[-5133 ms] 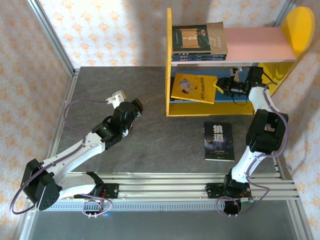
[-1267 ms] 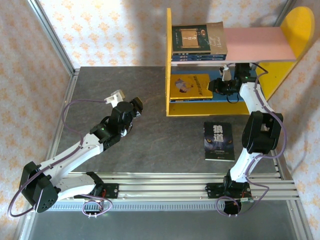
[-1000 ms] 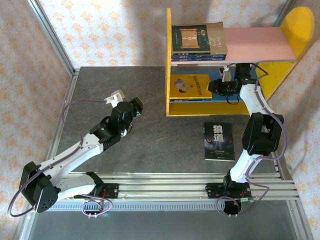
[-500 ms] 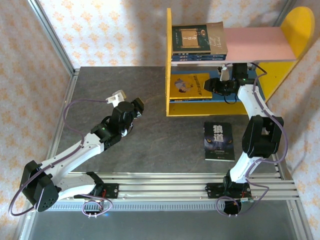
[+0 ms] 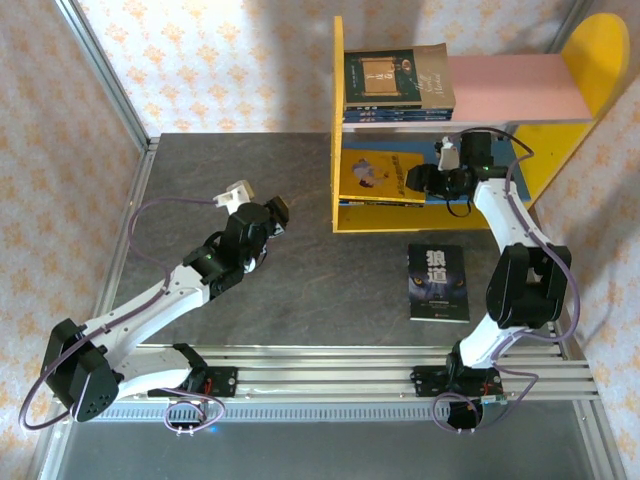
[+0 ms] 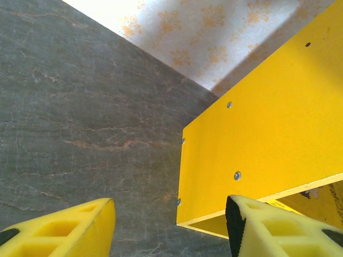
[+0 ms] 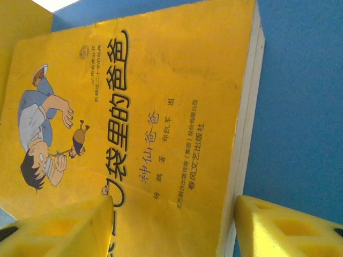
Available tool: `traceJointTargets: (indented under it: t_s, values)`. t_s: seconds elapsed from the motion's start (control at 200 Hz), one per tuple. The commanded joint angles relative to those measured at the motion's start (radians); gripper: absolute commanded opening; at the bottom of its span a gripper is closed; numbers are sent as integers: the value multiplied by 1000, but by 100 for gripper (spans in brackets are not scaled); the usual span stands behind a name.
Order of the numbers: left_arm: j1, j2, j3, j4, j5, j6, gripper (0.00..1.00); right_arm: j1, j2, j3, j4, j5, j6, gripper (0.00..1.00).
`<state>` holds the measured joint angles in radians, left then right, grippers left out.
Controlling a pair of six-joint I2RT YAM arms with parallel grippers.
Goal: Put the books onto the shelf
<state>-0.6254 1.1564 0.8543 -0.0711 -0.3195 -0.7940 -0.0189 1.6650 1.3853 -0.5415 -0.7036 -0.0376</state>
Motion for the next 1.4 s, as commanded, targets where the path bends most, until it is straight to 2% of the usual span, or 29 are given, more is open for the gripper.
traceJointTargets:
  t_s: [0.0, 0.26, 0.616, 0.771, 0.886, 1.011, 1.397]
  values:
    - [7, 8, 30, 1, 0, 18, 57, 10, -19, -5, 11, 34, 2, 61]
    - [7, 10, 29, 2, 3, 15, 57, 12, 9, 4, 103, -103, 81, 62]
    - [7, 24, 33, 9, 21, 21, 57, 23, 21, 27, 132, -132, 116, 62]
    - [7, 70, 73, 7, 114, 64, 57, 22, 9, 34, 124, -37, 135, 66]
    - [5, 128, 129, -20, 205, 95, 56, 13, 0, 39, 119, -8, 151, 68]
    - [-17, 181, 155, -17, 252, 98, 56, -3, -31, 16, 128, 26, 168, 70]
    - [-104, 357, 262, 35, 380, 109, 56, -24, -101, -76, 133, 25, 166, 72]
